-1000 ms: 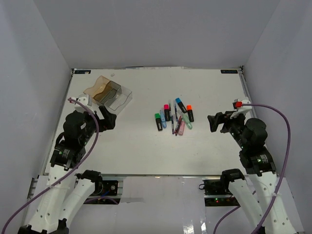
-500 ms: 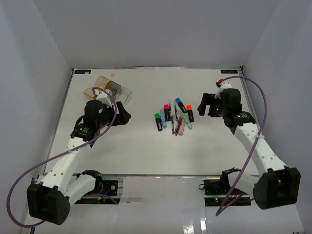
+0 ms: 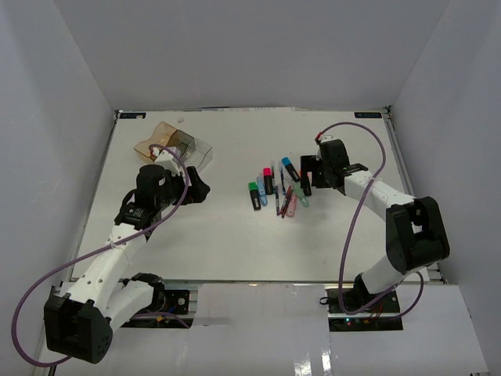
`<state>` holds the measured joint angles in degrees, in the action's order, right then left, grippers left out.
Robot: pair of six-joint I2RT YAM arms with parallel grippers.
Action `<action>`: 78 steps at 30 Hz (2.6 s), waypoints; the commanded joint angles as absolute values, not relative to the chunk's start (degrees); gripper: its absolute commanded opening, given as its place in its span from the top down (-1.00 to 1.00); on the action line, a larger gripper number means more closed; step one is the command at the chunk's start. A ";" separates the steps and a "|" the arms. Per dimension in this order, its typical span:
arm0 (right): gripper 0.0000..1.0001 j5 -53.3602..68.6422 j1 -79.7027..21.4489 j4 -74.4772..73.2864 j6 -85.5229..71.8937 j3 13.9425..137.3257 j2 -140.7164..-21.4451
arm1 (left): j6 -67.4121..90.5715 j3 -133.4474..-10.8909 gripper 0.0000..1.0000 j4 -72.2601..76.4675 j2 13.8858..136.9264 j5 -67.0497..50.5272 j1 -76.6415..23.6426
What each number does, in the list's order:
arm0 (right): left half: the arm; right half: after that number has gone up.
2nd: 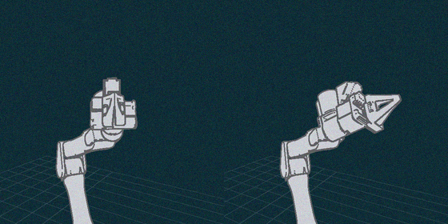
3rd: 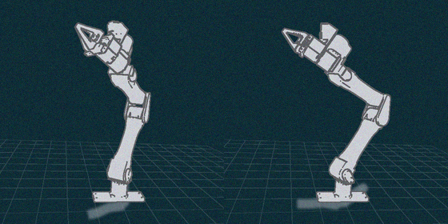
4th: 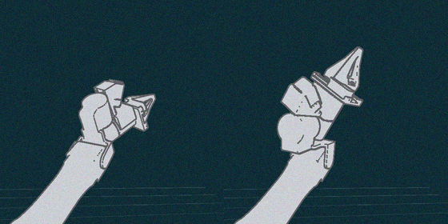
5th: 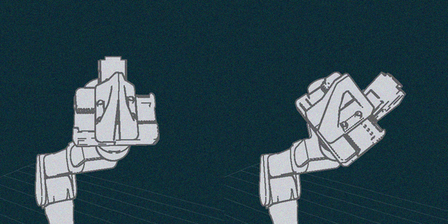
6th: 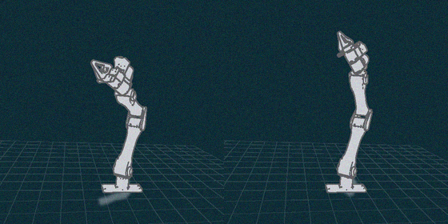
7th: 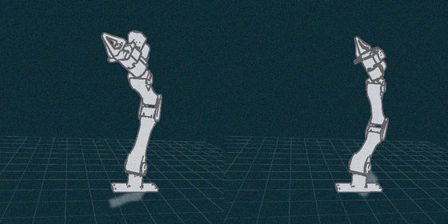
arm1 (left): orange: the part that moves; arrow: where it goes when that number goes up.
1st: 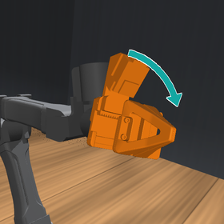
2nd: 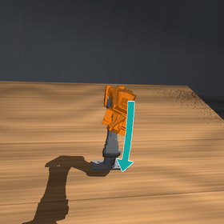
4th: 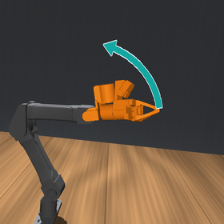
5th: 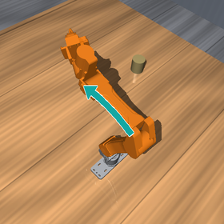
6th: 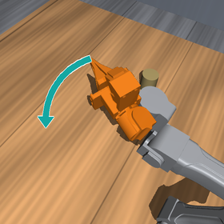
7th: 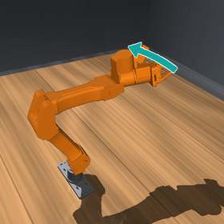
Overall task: Sort the stationery into containers
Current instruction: Pick up the pen from the center of the board, then place the pen in the storage box.
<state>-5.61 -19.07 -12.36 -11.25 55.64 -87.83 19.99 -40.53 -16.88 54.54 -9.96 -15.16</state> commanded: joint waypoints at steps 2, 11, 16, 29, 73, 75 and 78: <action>-0.77 -8.26 -20.56 -8.18 -11.51 59.23 -91.58 | 19.95 -40.43 -0.96 -16.17 54.66 -10.37 -14.94; -0.38 -10.01 -21.80 -7.21 -11.78 62.67 -96.77 | 19.95 -40.52 -0.96 -16.35 55.02 -10.28 -14.94; -0.33 -11.25 -21.88 -6.59 -11.69 63.10 -98.70 | 19.95 -40.52 -0.96 -16.44 55.46 -10.37 -14.94; -0.07 -12.57 -21.88 -5.54 -11.25 63.81 -103.62 | 20.04 -40.61 -0.96 -16.44 56.16 -10.99 -14.94; 0.62 2.81 -32.95 8.87 -14.41 44.39 -62.41 | 46.84 -62.84 -0.81 -0.53 75.32 -11.79 -36.64; 0.62 3.69 -33.13 10.10 -15.47 43.95 -61.70 | 47.55 -63.80 -0.76 2.18 77.85 -11.34 -37.26; 0.62 4.57 -33.40 10.81 -16.26 43.68 -61.44 | 47.64 -65.38 -0.68 3.16 80.50 -10.02 -38.58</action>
